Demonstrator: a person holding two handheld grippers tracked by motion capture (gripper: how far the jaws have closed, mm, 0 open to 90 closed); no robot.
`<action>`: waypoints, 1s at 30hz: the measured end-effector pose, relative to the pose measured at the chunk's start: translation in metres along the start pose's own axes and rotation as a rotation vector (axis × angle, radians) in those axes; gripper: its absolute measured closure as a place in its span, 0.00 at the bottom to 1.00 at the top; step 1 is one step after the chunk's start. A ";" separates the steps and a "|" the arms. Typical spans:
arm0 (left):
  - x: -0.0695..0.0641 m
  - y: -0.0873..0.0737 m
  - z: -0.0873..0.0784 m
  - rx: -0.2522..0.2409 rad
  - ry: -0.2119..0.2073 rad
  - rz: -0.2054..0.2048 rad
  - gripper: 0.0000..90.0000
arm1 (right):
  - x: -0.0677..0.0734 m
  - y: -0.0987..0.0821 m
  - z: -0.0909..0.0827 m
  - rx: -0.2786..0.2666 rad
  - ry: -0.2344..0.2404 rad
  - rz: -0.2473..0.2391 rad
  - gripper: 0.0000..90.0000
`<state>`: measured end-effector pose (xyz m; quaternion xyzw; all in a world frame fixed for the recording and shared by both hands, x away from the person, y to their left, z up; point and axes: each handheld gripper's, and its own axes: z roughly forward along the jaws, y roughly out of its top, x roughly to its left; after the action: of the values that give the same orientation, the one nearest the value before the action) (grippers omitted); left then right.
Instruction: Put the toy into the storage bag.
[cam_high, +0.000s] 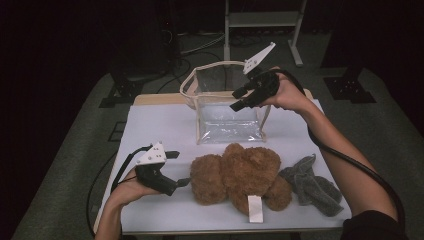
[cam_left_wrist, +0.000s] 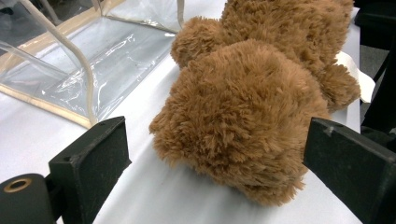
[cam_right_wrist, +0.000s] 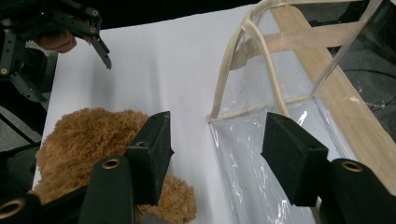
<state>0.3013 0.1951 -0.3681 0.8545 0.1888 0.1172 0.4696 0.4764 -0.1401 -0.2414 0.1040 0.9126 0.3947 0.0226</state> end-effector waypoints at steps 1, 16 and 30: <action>0.000 0.000 0.000 -0.001 0.000 0.000 0.07 | -0.003 0.003 0.002 0.013 -0.005 -0.010 0.46; 0.002 -0.002 -0.002 0.004 0.011 -0.010 0.07 | -0.032 0.011 0.017 0.032 0.009 -0.001 0.50; 0.001 -0.003 -0.001 -0.001 0.007 -0.018 0.07 | -0.049 0.002 0.034 0.059 -0.003 0.039 0.63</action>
<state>0.3013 0.1978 -0.3697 0.8521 0.1978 0.1161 0.4704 0.5291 -0.1252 -0.2654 0.1227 0.9216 0.3680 0.0131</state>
